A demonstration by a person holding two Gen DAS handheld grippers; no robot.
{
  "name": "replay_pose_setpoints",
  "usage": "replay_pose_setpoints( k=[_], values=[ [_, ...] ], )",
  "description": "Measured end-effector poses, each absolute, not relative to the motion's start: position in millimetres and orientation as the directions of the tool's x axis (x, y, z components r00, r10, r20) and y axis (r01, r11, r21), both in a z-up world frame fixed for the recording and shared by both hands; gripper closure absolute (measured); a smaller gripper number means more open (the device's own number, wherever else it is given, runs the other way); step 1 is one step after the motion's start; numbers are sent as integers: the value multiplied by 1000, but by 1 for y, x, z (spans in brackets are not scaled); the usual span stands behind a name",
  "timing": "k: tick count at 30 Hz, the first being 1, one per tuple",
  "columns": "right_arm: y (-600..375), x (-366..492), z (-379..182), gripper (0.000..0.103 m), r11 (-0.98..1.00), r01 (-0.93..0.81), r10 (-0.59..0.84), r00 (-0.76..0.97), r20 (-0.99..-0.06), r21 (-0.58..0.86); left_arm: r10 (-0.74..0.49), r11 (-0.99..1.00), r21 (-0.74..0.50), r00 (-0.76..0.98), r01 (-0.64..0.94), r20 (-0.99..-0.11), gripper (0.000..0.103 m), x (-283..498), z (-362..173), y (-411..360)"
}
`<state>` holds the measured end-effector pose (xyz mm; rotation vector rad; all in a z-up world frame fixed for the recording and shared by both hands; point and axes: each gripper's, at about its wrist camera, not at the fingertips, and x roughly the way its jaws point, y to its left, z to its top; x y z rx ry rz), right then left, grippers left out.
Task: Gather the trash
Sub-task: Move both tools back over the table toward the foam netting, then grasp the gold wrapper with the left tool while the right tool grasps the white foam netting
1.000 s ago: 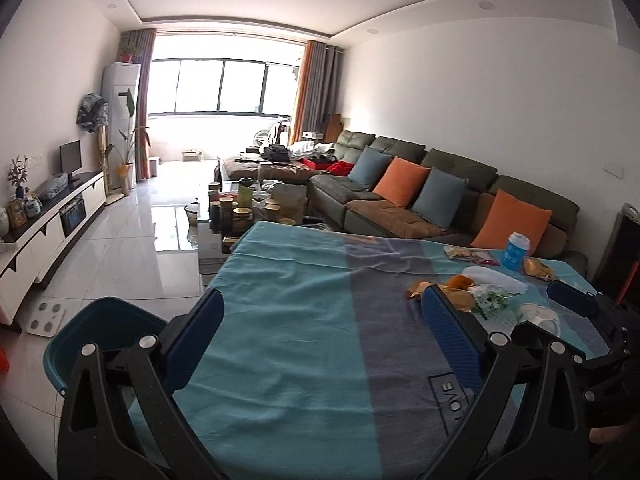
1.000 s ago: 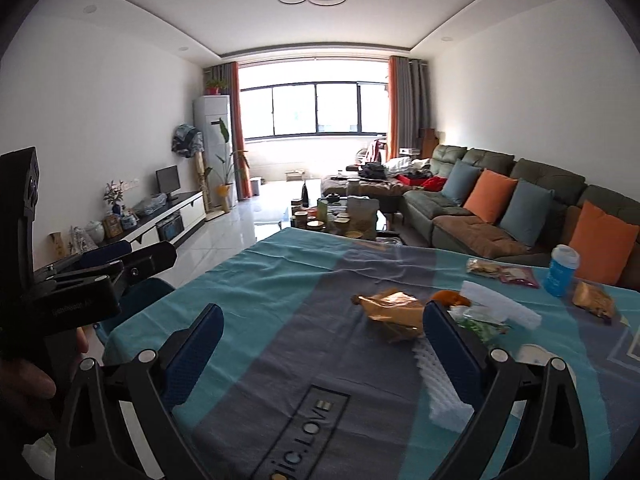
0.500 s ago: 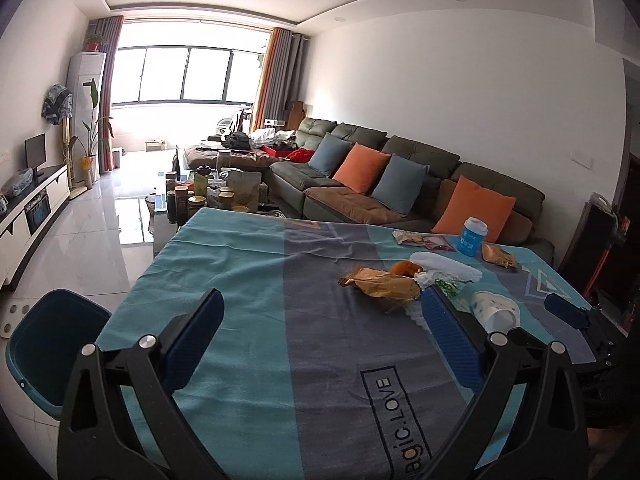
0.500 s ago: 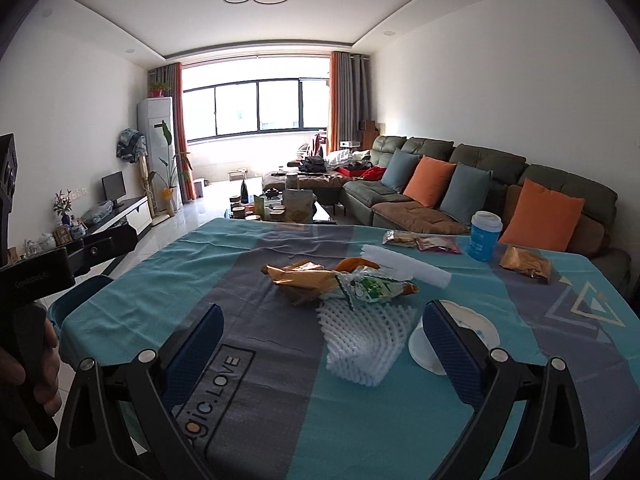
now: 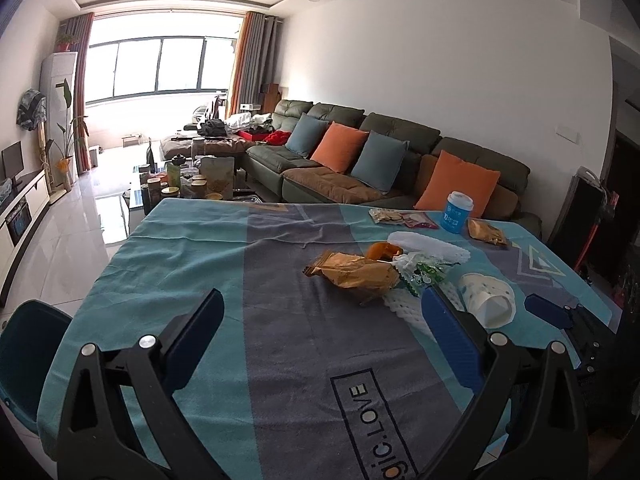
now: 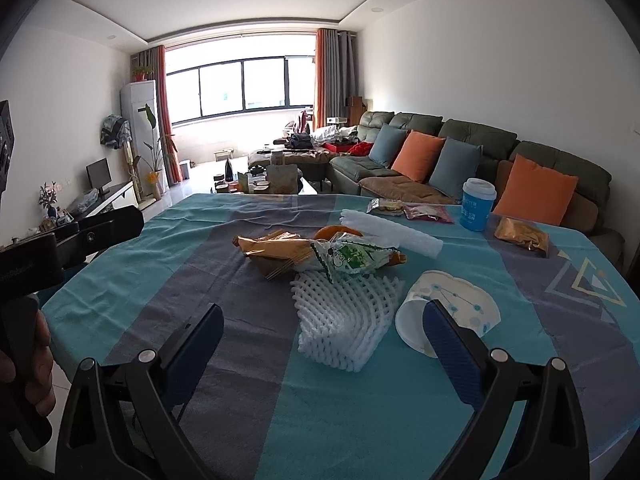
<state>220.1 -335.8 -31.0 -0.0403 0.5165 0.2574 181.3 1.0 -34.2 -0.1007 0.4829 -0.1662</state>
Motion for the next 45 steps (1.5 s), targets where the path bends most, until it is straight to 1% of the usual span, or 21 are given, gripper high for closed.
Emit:
replay_pose_setpoints(
  k=[7,11,19,24,31,33,35,38,39,40,41,42,43,44,45],
  values=[
    [-330,240,-42,7,968,-250,218,810,-544,16,-225,974,-132,830,184,-510,6,224,-41,-15],
    [-325,251,-48,10,966,-258,217,787,-578,11,-254,967,-152,783,203,-567,6,258,-52,-24],
    [-322,267,-54,10,965,-263,216,761,-612,13,-255,967,-153,708,205,-659,6,315,-72,-31],
    [-322,276,-60,12,963,-268,215,742,-635,14,-271,961,-153,667,232,-694,6,334,-83,-39],
    [-321,285,-66,21,960,-280,221,718,-660,18,-291,955,-189,609,228,-737,6,352,-103,-42],
    [-320,287,-67,25,959,-281,221,712,-666,18,-299,953,-199,604,229,-739,6,356,-107,-43],
    [-321,289,-68,32,959,-282,223,706,-673,22,-313,949,-215,595,231,-740,6,359,-110,-43],
    [-321,290,-70,38,959,-283,223,701,-678,23,-347,938,-256,581,235,-737,6,361,-114,-40],
    [-321,290,-70,39,959,-284,224,699,-679,23,-349,937,-261,585,233,-732,7,361,-114,-39],
    [-322,290,-71,43,959,-284,224,698,-680,24,-351,936,-264,592,233,-725,10,359,-113,-38],
    [-322,290,-71,45,959,-283,223,697,-681,24,-357,934,-269,599,235,-717,20,358,-112,-37],
    [-322,290,-71,46,959,-282,222,698,-681,25,-359,933,-273,603,234,-712,26,357,-112,-37],
    [-322,290,-71,48,959,-281,222,699,-680,25,-366,931,-281,601,235,-710,28,357,-112,-36],
    [-322,290,-72,52,960,-281,220,698,-681,23,-386,922,-301,590,242,-709,34,358,-114,-35],
    [-322,290,-72,53,960,-280,219,698,-682,21,-396,918,-312,584,244,-709,38,358,-115,-36]
  ],
)
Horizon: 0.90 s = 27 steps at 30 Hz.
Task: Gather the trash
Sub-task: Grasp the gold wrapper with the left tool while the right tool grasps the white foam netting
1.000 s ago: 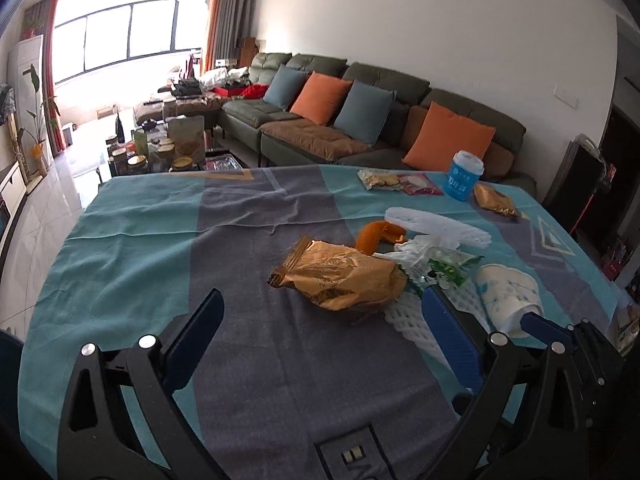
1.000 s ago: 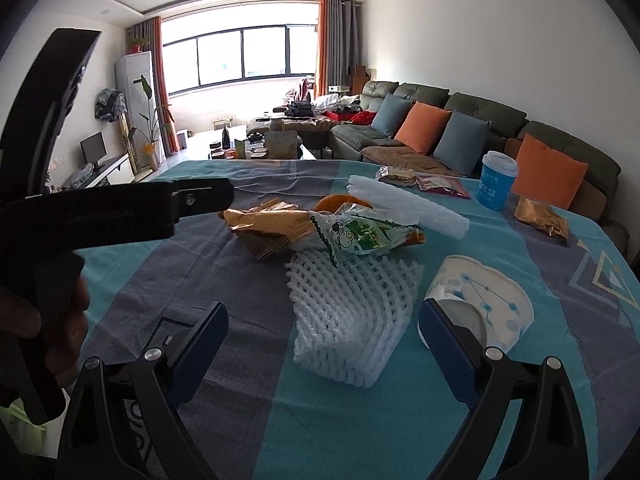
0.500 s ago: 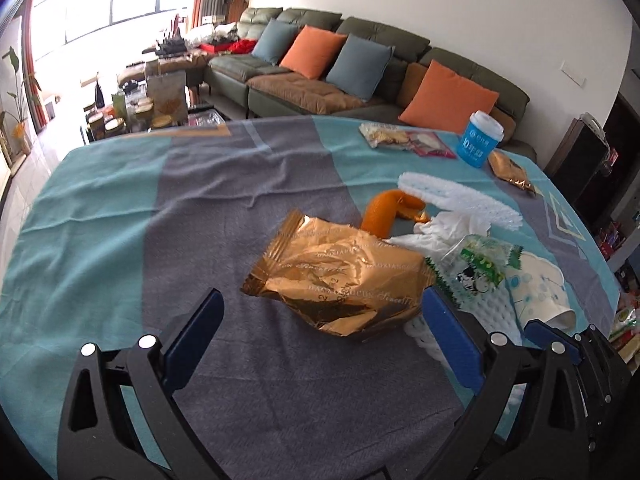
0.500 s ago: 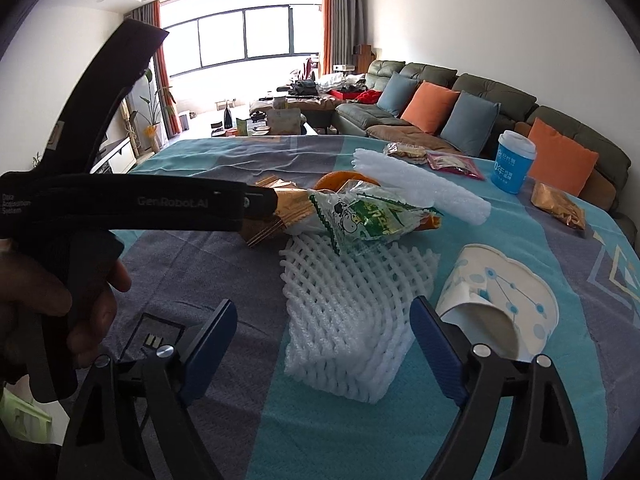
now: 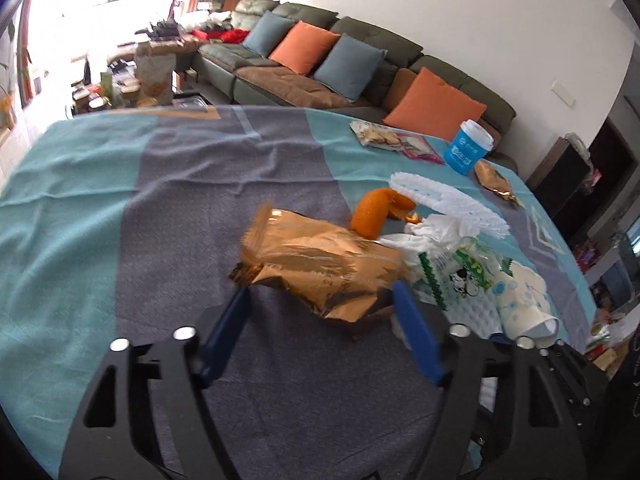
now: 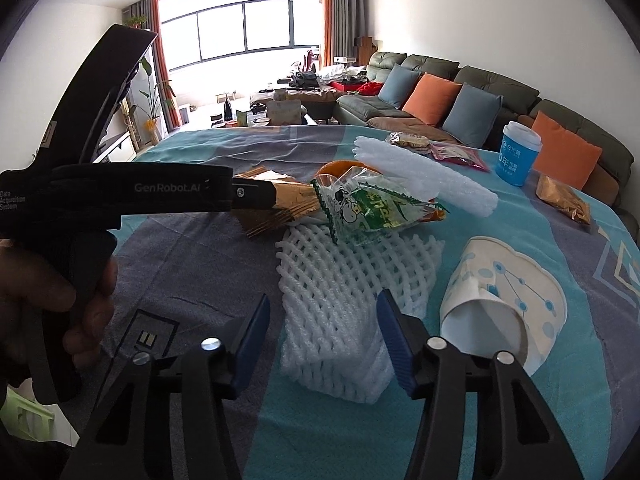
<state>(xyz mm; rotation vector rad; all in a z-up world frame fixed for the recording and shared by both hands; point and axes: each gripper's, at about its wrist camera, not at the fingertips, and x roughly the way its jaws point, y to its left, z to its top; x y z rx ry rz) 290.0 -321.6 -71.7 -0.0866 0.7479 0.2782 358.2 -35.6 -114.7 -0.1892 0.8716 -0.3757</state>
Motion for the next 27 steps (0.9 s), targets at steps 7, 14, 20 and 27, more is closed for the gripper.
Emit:
replay_pose_setpoints(
  k=[7,14,20,27],
  values=[
    [-328,286,-72,71,965,-262,198,708,-678,9,-433,901,-342,606,266,-667,68,352,-110,-36],
    [-329,277,-69,89,964,-264,202,716,-668,8,-451,891,-348,641,290,-621,81,337,-97,-31],
    [-329,268,-64,93,963,-271,209,723,-659,8,-473,879,-365,661,307,-583,83,322,-84,-23],
    [-331,253,-50,93,960,-278,227,741,-632,18,-482,873,-368,680,319,-553,83,294,-67,-13]
  ],
)
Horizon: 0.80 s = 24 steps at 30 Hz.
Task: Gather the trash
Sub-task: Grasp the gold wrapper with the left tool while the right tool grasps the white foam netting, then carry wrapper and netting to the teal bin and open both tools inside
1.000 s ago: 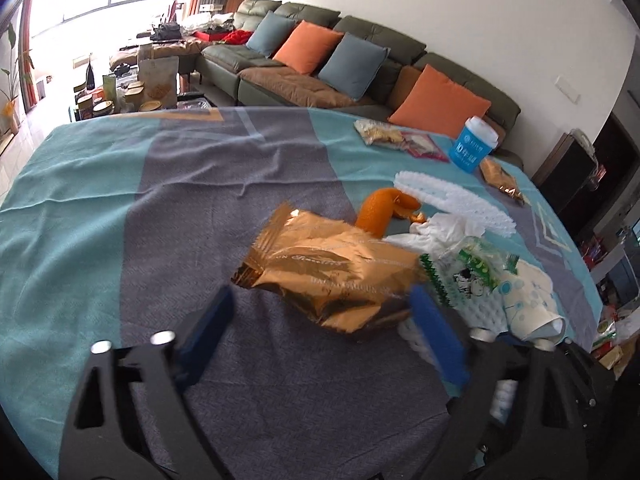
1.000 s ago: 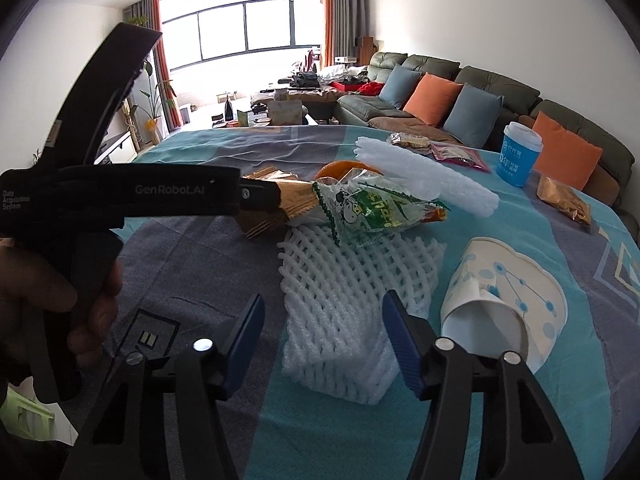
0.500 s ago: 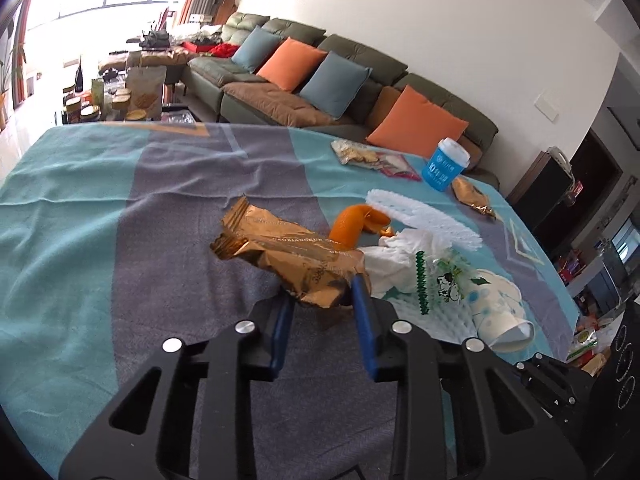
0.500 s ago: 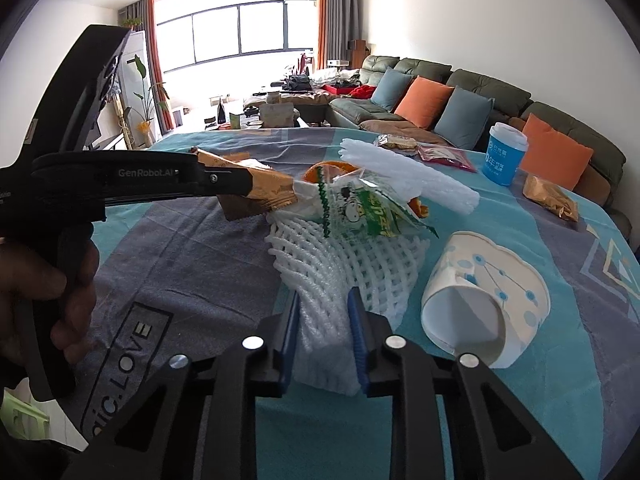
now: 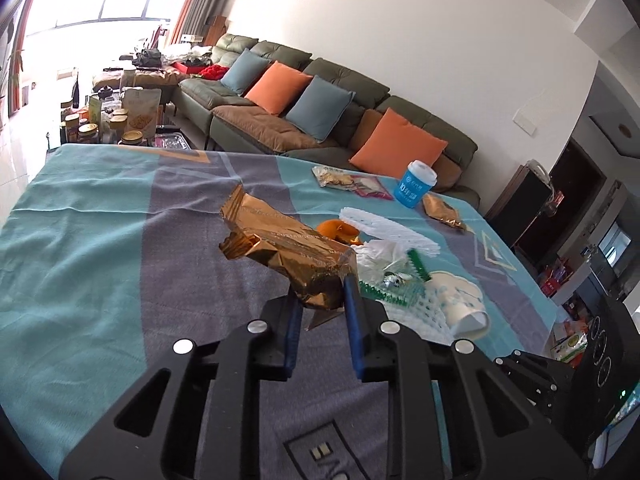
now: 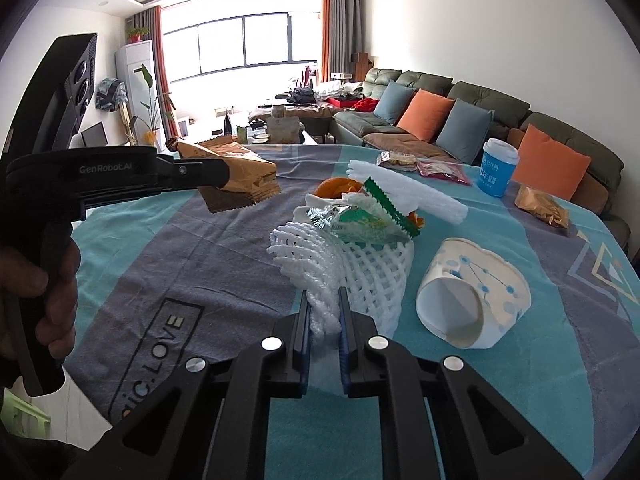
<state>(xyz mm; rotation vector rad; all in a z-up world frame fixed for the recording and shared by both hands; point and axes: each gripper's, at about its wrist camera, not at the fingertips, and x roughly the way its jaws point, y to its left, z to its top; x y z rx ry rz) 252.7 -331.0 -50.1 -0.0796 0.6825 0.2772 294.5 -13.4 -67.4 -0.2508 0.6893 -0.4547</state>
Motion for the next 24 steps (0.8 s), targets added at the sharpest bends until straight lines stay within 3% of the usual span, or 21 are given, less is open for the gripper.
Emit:
replay_pose_setpoints(
  k=[15,24],
  values=[
    [-312,216,-3,93,934,-355,316,789,-527,28,-394,915,-281,799,291,-455,83,196,-20,26],
    [-277,209,22,93,896,-443,394,794,-462,2,-262,955,-242,876,174,-405,83,122,0,74]
  ],
)
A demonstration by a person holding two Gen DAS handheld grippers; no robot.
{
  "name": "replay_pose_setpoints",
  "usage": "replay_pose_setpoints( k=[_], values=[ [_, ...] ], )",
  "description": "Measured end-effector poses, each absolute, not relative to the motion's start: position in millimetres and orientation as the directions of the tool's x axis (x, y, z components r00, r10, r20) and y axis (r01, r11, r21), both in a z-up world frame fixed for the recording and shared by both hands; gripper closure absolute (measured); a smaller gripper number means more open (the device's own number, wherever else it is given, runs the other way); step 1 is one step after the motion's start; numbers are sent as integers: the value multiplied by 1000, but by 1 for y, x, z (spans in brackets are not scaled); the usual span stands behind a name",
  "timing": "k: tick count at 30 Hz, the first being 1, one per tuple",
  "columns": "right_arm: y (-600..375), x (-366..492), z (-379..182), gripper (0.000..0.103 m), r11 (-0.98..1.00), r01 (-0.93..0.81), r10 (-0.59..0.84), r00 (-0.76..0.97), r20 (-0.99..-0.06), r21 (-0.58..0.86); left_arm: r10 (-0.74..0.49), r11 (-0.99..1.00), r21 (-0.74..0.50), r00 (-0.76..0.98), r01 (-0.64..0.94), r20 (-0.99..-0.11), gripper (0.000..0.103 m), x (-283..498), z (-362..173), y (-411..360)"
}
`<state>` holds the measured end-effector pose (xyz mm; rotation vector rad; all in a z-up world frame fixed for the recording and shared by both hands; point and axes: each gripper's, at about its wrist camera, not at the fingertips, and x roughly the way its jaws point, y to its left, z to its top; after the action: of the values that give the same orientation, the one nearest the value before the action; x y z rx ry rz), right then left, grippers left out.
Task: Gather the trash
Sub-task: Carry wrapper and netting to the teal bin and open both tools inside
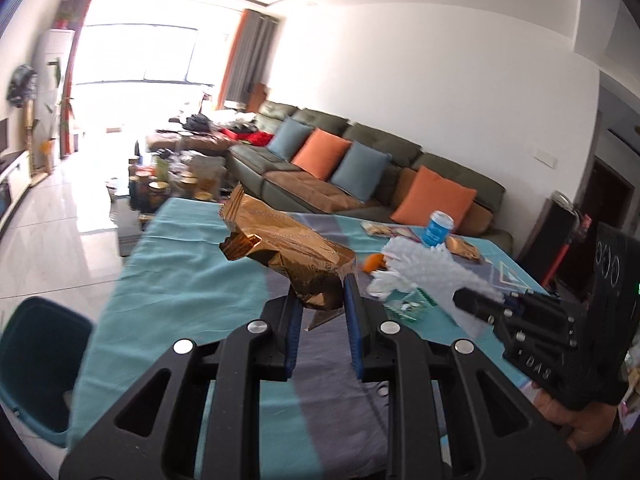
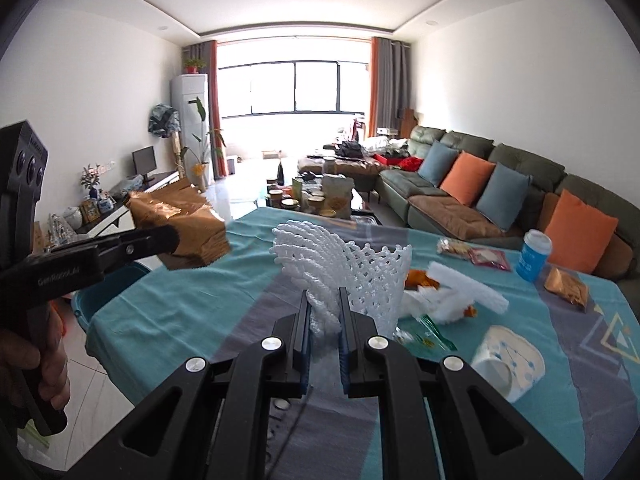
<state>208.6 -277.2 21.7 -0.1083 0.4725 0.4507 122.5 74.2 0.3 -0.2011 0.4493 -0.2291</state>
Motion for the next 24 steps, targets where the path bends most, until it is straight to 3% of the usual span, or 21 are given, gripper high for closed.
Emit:
replay_pose_setpoints(
  k=[11,24],
  values=[
    [-202,207,49,93,793,-609,553,731,-399,-17,-46,975,-217,929,-38,-368,83,48,17,151],
    [-100,208,63,93,630,-776,704,587,-400,-29,147,942,-225,910,-248,-388,83,-21,18,239]
  ],
)
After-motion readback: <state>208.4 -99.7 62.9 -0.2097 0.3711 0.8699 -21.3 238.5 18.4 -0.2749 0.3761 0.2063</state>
